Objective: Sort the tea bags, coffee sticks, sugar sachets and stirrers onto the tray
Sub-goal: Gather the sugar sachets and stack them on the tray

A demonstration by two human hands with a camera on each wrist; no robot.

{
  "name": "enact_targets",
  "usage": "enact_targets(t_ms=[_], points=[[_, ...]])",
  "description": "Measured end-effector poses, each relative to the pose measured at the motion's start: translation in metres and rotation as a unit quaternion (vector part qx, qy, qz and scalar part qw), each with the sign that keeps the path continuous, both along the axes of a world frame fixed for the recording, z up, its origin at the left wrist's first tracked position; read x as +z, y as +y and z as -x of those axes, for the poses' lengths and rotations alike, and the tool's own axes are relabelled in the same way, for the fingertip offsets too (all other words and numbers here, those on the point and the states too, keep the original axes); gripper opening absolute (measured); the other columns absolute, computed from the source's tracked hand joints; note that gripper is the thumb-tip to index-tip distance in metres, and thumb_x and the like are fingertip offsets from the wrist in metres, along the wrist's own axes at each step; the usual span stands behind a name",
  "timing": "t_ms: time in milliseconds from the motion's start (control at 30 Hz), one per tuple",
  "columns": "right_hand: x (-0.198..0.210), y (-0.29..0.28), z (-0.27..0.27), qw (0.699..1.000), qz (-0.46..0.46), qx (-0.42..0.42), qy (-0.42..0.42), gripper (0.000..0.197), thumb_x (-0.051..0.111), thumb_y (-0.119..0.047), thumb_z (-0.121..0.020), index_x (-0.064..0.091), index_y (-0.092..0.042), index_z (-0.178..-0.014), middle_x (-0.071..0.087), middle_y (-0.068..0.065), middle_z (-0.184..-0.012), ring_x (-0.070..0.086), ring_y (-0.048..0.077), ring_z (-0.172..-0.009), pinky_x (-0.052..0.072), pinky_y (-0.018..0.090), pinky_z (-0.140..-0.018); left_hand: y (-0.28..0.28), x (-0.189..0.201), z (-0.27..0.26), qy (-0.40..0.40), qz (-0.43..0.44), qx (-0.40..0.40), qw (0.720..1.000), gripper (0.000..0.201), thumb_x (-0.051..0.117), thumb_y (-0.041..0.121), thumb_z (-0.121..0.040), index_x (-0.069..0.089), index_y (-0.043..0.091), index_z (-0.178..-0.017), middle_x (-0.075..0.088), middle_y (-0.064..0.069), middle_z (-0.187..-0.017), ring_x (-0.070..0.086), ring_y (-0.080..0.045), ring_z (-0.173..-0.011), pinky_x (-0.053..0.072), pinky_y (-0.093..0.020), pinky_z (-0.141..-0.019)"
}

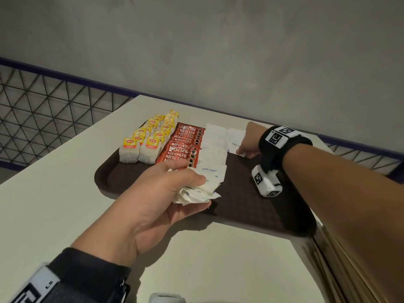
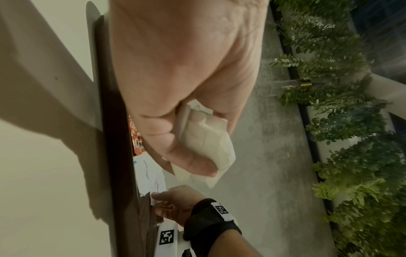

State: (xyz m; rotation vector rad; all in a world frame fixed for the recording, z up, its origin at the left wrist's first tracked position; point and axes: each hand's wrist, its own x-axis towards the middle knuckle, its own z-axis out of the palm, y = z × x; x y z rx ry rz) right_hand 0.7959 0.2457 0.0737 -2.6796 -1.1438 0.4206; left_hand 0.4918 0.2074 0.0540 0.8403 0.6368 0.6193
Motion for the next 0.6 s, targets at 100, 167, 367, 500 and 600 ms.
enact_targets(t_ms=[100,167,367,500,600], points=[[-0.002,0.003,-0.003,0.999,0.005,0.005,-0.035,0.045,0.084,-0.015,-0.076,0.051,-0.002,-0.103,0.078,0.016,-0.084,0.077,0.033,-0.085,0.061,0.052,-0.085,0.003,0.000,0.001,-0.006,-0.009,0.011,1.000,0.074,0.080,-0.002,-0.055,0.064,0.015,-0.126,0.078,-0.015,-0.110,0.080,-0.029,-0.075,0.061,-0.035,-0.055],[0.000,0.001,-0.002,1.000,-0.012,-0.006,-0.025,0.049,0.082,-0.014,-0.077,0.049,0.000,-0.111,0.077,0.018,-0.091,0.076,0.034,-0.087,0.061,0.046,-0.084,0.004,-0.001,0.002,-0.005,-0.026,0.014,1.000,0.072,0.081,-0.002,-0.059,0.065,0.019,-0.127,0.079,-0.011,-0.109,0.080,-0.028,-0.077,0.061,-0.036,-0.055],[0.041,-0.035,0.045,0.982,-0.157,-0.012,0.104,0.037,0.074,-0.022,-0.091,0.057,0.001,-0.113,0.065,0.014,-0.091,0.066,0.027,-0.070,0.058,0.038,-0.067,0.005,0.003,0.006,0.020,-0.064,-0.012,0.998,0.066,0.083,0.001,-0.066,0.069,0.028,-0.124,0.080,-0.002,-0.109,0.079,-0.023,-0.080,0.057,-0.032,-0.055],[0.056,-0.083,0.124,0.925,-0.177,0.034,0.335,0.039,0.073,-0.041,-0.090,0.065,-0.008,-0.109,0.066,0.014,-0.087,0.062,0.026,-0.064,0.053,0.033,-0.060,0.005,0.005,0.009,0.035,-0.067,-0.012,0.997,0.060,0.077,-0.006,-0.076,0.067,0.027,-0.125,0.080,-0.003,-0.109,0.078,-0.023,-0.084,0.055,-0.030,-0.054],[0.047,-0.112,0.171,0.908,-0.139,0.090,0.385,0.030,0.074,-0.035,-0.089,0.070,-0.008,-0.103,0.066,0.014,-0.087,0.061,0.025,-0.065,0.050,0.031,-0.056,0.000,0.009,0.012,0.044,-0.081,-0.031,0.995,0.049,0.067,-0.002,-0.074,0.068,0.021,-0.118,0.079,-0.002,-0.100,0.073,-0.016,-0.074,0.051,-0.024,-0.046]])
